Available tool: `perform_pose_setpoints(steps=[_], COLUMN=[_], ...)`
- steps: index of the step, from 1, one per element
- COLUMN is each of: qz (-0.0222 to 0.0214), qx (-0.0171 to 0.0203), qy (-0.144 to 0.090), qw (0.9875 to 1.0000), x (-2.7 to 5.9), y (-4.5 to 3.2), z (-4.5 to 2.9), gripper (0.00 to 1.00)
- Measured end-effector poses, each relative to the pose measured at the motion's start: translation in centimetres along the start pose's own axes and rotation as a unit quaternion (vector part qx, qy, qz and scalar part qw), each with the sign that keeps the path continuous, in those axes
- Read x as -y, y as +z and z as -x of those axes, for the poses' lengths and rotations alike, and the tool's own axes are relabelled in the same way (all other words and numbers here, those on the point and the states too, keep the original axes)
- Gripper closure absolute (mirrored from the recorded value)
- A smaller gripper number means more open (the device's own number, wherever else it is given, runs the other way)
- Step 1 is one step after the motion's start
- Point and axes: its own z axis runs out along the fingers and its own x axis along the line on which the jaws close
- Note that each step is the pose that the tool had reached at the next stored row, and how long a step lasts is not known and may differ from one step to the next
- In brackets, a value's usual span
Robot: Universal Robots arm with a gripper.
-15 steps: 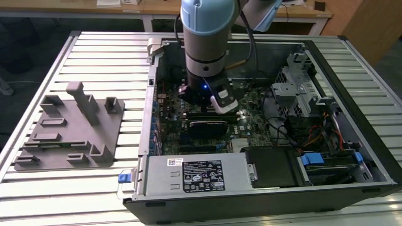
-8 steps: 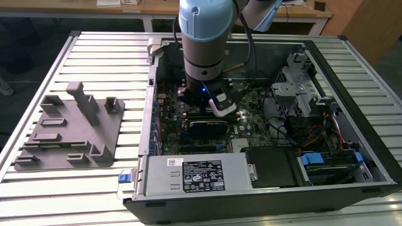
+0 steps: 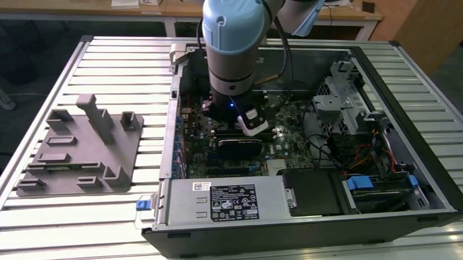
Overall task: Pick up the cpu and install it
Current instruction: 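Install the second cpu locking lever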
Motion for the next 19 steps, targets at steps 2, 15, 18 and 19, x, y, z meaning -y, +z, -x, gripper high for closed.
perform_pose_setpoints(steps=[2,15,18,19], qz=[0.0027,0.0138,0.0137,0.0137], qx=[-0.0001,-0.0006,-0.0006,-0.0006], qy=[0.0,0.001,0.001,0.001], qw=[1.0,0.9999,0.9999,0.9999], x=[0.04,0.26,0.31,0.31], y=[0.14,0.75,0.75,0.75], z=[-0.07,-0.23,-0.24,-0.24], gripper=[0.89,0.89,0.89,0.89])
